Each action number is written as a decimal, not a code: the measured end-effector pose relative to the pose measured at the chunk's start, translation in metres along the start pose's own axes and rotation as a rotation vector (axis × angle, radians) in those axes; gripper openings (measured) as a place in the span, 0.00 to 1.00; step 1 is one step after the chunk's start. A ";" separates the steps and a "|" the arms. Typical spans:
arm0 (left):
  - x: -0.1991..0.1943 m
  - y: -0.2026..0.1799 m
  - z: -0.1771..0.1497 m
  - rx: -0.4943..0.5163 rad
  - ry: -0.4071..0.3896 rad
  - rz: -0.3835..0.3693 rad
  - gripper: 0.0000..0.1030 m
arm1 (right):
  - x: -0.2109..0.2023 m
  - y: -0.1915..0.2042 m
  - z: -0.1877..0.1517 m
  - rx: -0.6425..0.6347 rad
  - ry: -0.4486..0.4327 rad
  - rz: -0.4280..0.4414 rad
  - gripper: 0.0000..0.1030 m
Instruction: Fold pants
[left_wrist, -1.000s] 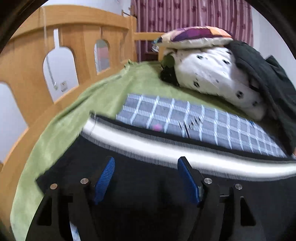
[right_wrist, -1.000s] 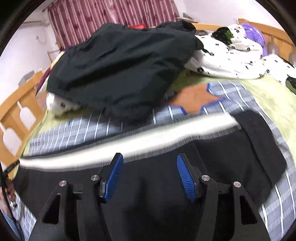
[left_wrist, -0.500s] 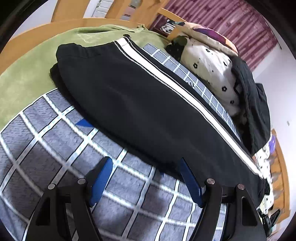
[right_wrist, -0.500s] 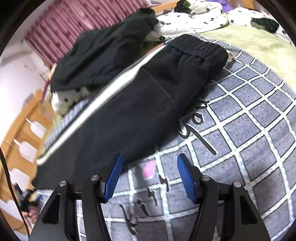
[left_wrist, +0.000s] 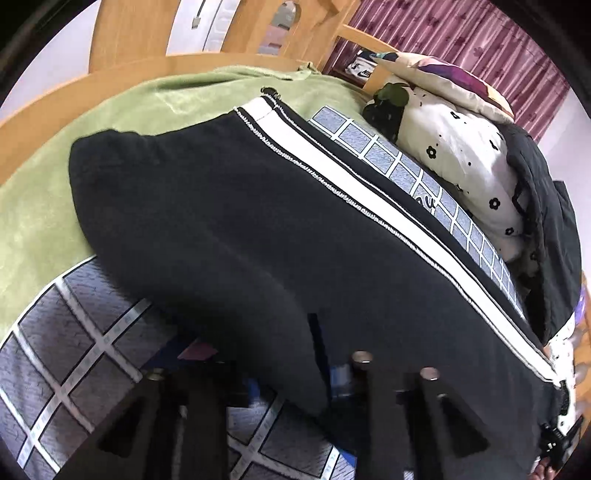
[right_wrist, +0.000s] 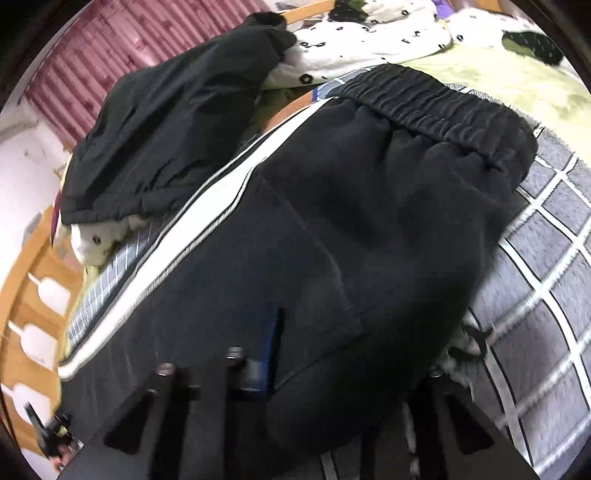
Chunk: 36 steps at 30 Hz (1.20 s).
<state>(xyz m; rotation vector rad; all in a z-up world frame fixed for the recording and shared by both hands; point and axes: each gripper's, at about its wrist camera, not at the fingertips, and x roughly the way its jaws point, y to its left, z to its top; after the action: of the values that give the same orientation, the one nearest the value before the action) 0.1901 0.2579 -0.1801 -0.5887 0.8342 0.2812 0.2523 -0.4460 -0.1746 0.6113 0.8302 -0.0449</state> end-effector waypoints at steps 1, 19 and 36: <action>-0.002 0.000 0.002 -0.001 0.004 0.001 0.14 | -0.003 -0.001 0.003 0.021 -0.009 0.005 0.13; -0.121 0.021 -0.135 0.237 0.093 -0.117 0.16 | -0.196 -0.090 -0.070 -0.119 0.004 -0.050 0.13; -0.159 0.051 -0.144 0.105 -0.006 -0.030 0.72 | -0.178 -0.175 -0.070 0.205 -0.111 -0.044 0.62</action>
<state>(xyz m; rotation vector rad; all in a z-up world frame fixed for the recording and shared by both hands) -0.0240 0.2122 -0.1536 -0.5017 0.8280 0.2101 0.0364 -0.5886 -0.1716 0.7759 0.7364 -0.2046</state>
